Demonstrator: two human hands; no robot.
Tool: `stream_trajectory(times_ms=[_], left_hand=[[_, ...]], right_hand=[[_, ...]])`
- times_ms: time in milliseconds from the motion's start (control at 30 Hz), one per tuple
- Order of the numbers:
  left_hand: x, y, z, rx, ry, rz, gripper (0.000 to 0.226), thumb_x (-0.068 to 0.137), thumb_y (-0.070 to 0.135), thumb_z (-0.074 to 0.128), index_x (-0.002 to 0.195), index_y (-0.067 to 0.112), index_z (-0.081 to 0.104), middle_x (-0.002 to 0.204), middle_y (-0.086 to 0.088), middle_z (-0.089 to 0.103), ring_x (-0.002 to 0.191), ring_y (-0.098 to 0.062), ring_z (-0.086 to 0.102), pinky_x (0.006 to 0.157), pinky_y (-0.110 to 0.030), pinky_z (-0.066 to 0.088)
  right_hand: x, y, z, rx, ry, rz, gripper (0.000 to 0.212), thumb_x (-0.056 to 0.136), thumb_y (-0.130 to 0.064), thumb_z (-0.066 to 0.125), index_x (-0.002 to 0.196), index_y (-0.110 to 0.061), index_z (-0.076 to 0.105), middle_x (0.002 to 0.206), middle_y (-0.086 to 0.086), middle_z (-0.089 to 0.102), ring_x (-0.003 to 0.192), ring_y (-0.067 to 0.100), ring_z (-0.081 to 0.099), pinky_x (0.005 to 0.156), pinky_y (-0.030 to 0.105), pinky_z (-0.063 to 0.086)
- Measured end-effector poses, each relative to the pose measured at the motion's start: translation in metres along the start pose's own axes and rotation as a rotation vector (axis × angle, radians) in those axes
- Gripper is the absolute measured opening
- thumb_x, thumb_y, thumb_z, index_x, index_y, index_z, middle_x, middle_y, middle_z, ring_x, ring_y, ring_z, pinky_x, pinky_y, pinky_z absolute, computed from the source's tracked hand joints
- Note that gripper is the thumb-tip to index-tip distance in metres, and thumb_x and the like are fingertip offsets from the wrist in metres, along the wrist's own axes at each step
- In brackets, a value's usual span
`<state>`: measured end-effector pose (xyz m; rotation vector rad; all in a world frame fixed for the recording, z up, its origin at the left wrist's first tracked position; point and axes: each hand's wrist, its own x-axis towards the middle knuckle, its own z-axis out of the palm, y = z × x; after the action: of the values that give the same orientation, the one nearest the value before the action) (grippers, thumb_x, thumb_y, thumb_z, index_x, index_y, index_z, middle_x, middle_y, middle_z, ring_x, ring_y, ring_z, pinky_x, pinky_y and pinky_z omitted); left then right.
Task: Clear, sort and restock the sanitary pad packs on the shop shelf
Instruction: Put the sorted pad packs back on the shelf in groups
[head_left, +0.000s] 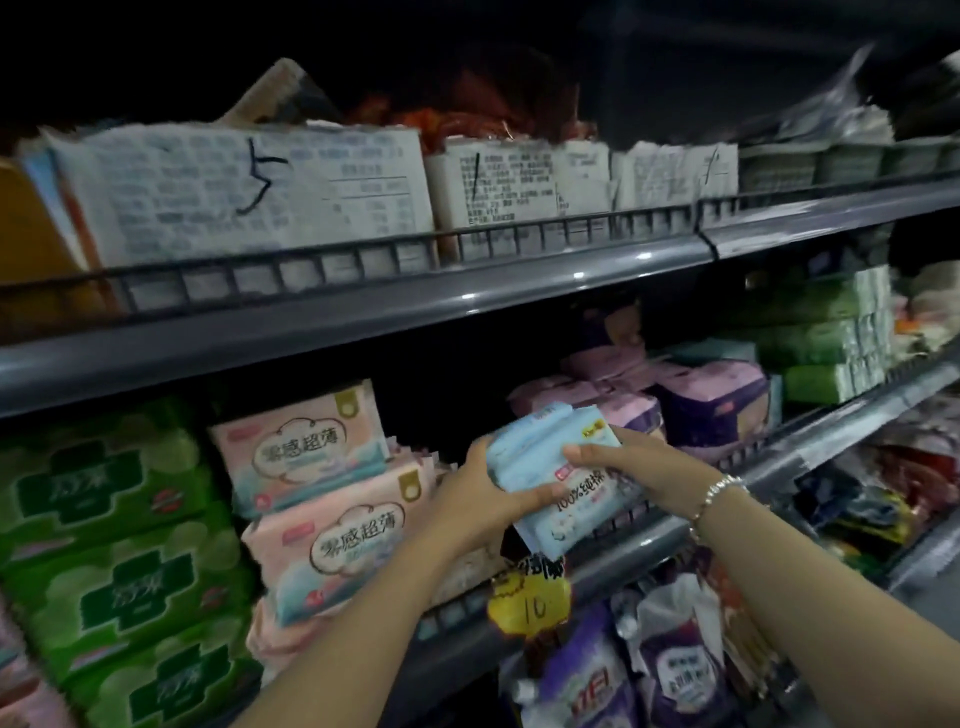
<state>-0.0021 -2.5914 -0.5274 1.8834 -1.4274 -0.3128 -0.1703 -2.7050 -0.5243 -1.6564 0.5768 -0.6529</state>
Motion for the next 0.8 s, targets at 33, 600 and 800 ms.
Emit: stream_trajectory(times_ms=[33, 600, 800], left_hand=[[0.009, -0.012, 0.002, 0.015, 0.001, -0.034, 0.087, 0.063, 0.067, 0.076, 0.134, 0.032, 0.04, 0.126, 0.008, 0.06, 0.098, -0.007, 0.06, 0.082, -0.023, 0.05], [0.051, -0.03, 0.025, 0.557, -0.182, -0.088, 0.077, 0.065, 0.054, 0.08, 0.128, 0.021, 0.049, 0.112, -0.001, 0.05, 0.106, -0.019, 0.043, 0.073, -0.03, 0.037], [0.054, -0.041, 0.036, 0.713, -0.106, -0.041, 0.086, 0.075, 0.055, 0.071, 0.145, 0.025, 0.031, 0.139, -0.01, 0.041, 0.132, -0.03, 0.029, 0.099, -0.036, 0.035]], right_hand=[[0.012, 0.005, 0.001, -0.03, -0.001, 0.011, 0.076, 0.054, -0.049, 0.088, 0.117, -0.015, 0.064, 0.105, 0.004, 0.074, 0.1, 0.023, 0.07, 0.095, 0.042, 0.053], [0.062, 0.1, 0.027, -0.213, 0.116, -0.004, 0.051, 0.091, -0.043, 0.056, 0.134, -0.026, 0.034, 0.104, -0.014, 0.062, 0.09, -0.005, 0.059, 0.078, 0.011, 0.049], [0.07, 0.098, 0.033, -0.44, 0.227, -0.075, 0.078, 0.086, -0.038, 0.068, 0.149, -0.033, 0.023, 0.114, -0.008, 0.053, 0.093, 0.007, 0.055, 0.067, 0.006, 0.039]])
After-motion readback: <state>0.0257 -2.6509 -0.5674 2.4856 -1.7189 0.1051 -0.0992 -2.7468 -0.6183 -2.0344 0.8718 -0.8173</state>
